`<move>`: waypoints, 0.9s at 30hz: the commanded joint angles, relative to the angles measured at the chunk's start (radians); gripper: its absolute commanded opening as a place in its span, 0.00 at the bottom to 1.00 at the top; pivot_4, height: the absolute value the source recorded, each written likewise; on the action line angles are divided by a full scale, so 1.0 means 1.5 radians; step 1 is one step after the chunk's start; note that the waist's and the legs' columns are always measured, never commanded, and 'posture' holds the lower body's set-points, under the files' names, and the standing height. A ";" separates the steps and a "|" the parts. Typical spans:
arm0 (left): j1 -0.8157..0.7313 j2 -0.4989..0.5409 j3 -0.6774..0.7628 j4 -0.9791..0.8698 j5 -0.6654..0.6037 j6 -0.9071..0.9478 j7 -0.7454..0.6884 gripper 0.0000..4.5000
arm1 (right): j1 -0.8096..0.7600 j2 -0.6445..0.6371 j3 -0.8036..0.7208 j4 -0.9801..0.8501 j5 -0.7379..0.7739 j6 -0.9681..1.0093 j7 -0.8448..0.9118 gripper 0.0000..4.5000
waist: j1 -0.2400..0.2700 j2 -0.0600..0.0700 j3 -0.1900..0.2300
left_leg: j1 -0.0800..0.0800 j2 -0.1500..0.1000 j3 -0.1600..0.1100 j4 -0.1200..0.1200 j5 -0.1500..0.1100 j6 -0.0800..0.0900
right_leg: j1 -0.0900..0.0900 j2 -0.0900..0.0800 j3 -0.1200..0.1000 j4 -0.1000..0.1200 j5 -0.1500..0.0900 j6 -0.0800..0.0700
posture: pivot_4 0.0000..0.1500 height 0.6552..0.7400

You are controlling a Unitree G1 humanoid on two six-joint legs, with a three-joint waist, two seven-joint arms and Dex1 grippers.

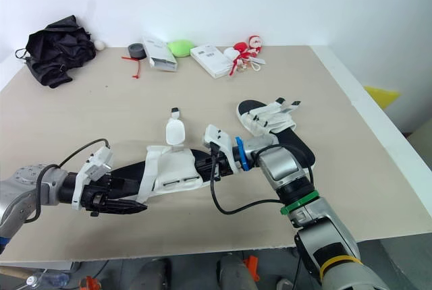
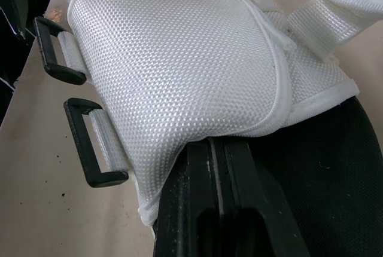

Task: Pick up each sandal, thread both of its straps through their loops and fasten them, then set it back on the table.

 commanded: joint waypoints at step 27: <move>-0.249 -0.162 0.195 0.151 -0.333 0.442 0.243 0.00 | 0.027 -0.009 0.035 0.037 -0.036 0.030 -0.009 0.00 | -0.002 0.000 0.000 | 0.000 0.001 -0.004 0.000 0.000 0.000 | 0.002 0.004 0.000 0.001 0.002 0.004 | 1.00 0.98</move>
